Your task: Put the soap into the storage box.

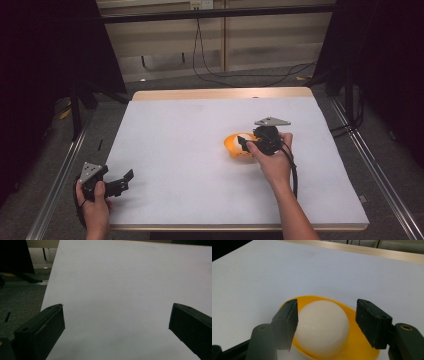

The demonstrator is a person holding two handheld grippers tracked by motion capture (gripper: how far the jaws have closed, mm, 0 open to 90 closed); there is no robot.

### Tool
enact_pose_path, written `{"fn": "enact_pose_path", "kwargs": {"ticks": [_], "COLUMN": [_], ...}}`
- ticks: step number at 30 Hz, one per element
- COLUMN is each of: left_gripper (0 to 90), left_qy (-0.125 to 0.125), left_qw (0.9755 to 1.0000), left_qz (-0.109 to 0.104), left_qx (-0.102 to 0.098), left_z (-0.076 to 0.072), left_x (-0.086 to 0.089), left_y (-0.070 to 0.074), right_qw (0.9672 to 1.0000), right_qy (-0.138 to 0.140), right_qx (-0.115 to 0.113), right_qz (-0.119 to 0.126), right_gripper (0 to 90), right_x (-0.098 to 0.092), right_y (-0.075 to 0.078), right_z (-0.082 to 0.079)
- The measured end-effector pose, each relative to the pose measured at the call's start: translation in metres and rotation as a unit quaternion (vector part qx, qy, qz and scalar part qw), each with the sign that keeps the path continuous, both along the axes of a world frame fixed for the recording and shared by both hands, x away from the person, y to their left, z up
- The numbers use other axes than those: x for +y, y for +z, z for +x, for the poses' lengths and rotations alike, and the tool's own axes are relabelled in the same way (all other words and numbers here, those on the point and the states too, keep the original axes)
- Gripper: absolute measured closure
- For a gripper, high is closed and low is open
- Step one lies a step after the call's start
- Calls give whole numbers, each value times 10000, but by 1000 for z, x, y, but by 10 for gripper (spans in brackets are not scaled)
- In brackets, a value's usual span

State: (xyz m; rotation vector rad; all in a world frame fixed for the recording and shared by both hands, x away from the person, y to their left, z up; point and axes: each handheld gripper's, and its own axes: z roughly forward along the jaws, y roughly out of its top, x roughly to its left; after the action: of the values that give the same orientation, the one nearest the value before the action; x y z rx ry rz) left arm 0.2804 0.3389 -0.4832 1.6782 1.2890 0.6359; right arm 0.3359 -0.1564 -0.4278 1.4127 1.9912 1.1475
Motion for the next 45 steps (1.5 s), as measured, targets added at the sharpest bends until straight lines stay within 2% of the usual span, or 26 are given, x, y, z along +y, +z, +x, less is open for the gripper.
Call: {"fn": "enact_pose_path", "kwargs": {"ticks": [6, 9, 20, 29, 45], "left_gripper": [0, 1, 1, 0, 1], "left_qy": [4, -4, 0, 14, 16], "left_qw": [10000, 10000, 10000, 10000, 10000], "left_qz": [-14, 1, 4, -21, -29], "left_qx": [2, -2, -4, -15, -15], "left_z": [0, 0, 0, 0, 0], "left_x": [0, 0, 0, -1, -1], "left_y": [0, 0, 0, 0, 0], "right_qw": [10000, 9999, 9999, 10000, 9999], "right_qy": [-66, -93, -99, -84, -124], "right_qx": [-1, 13, 24, -27, 82], "right_qz": [-49, -49, -29, -38, 34], "right_gripper": [292, 232, 156, 115, 57], "right_x": [-5, -11, -30, -47, -81], "right_y": [-1, -3, -9, -16, -28], "right_z": [-5, -10, -24, -35, -54]}}
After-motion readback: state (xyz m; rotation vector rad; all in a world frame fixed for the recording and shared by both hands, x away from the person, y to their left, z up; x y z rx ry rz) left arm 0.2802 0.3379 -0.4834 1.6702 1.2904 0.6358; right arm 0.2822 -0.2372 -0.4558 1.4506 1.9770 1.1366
